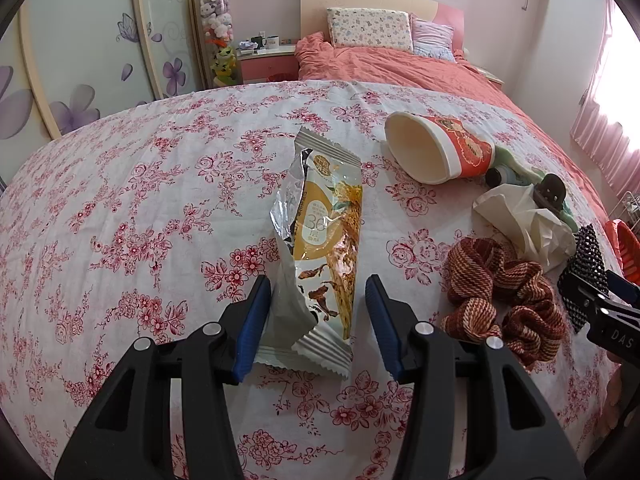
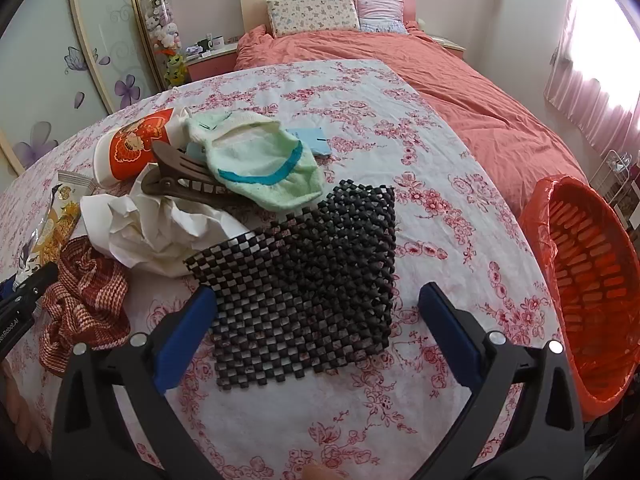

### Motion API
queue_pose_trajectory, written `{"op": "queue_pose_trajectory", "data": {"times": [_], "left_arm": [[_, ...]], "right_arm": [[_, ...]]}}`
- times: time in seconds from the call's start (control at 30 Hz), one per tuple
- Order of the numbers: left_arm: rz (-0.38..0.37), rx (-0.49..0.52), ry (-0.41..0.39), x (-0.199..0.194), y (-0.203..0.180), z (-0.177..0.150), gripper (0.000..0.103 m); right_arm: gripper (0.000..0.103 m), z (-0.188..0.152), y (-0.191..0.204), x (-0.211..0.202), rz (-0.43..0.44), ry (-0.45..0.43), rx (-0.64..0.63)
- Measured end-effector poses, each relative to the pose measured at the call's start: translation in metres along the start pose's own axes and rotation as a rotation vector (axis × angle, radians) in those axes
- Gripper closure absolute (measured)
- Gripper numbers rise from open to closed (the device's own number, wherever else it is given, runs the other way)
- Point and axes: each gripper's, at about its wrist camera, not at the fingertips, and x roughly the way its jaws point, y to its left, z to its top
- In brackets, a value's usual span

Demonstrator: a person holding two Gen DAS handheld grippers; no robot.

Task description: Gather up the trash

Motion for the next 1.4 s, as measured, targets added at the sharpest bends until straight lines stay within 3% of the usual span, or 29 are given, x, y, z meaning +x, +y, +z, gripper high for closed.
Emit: {"op": "queue_pose_trajectory", "data": {"times": [0.4, 0.5, 0.7, 0.77, 0.83, 0.9, 1.0, 1.4], "left_arm": [[-0.016, 0.003, -0.001, 0.000, -0.001, 0.000, 0.048], [-0.004, 0.024, 0.003, 0.003, -0.004, 0.003, 0.047], [-0.023, -0.005, 0.012, 0.011, -0.003, 0.015, 0.047], [-0.037, -0.016, 0.010, 0.012, -0.001, 0.018, 0.058], [-0.038, -0.012, 0.006, 0.013, -0.001, 0.019, 0.062], [-0.039, -0.009, 0.003, 0.012, -0.001, 0.018, 0.065], [-0.047, -0.016, -0.001, 0.010, -0.001, 0.016, 0.066], [-0.055, 0.020, -0.102, -0.039, -0.018, 0.024, 0.066]], "right_arm": [[0.004, -0.008, 0.003, -0.005, -0.019, 0.001, 0.007], [0.005, -0.006, 0.003, -0.005, 0.014, -0.006, 0.008], [0.035, 0.000, 0.003, -0.009, 0.021, -0.035, -0.013], [0.048, -0.001, 0.003, -0.012, 0.026, -0.046, -0.016], [0.069, -0.002, 0.001, -0.014, 0.045, -0.051, -0.012], [0.081, -0.003, -0.003, -0.016, 0.075, -0.050, 0.001], [0.088, -0.004, -0.007, -0.023, 0.108, -0.058, 0.021], [0.090, -0.006, -0.027, -0.072, 0.111, -0.167, 0.037]]}}
